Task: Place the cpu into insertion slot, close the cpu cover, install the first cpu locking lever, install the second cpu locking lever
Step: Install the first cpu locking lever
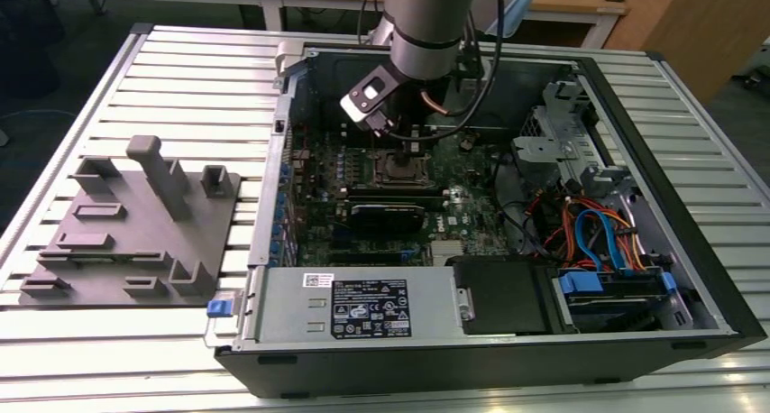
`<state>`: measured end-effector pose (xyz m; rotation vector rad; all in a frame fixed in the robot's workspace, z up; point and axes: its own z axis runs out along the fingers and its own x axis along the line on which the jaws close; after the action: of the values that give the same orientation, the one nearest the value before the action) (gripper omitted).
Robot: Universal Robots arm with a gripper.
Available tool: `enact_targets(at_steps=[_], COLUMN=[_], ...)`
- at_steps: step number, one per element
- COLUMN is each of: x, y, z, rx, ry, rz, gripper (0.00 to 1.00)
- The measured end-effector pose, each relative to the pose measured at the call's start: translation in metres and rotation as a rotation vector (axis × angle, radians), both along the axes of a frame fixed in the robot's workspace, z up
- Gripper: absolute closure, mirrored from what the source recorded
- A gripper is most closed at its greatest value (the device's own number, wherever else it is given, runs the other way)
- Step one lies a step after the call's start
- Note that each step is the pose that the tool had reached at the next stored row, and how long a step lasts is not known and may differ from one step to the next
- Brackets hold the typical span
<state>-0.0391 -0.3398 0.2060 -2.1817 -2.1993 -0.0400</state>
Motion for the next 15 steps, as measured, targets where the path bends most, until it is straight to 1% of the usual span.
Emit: enact_targets(at_steps=[4,15], x=[0.0000,0.0000], y=[0.0000,0.0000], z=[0.0020,0.0027], rx=[0.0002,0.0016], ry=[0.0000,0.0000], rz=[0.000,0.000], gripper=[0.89,0.89])
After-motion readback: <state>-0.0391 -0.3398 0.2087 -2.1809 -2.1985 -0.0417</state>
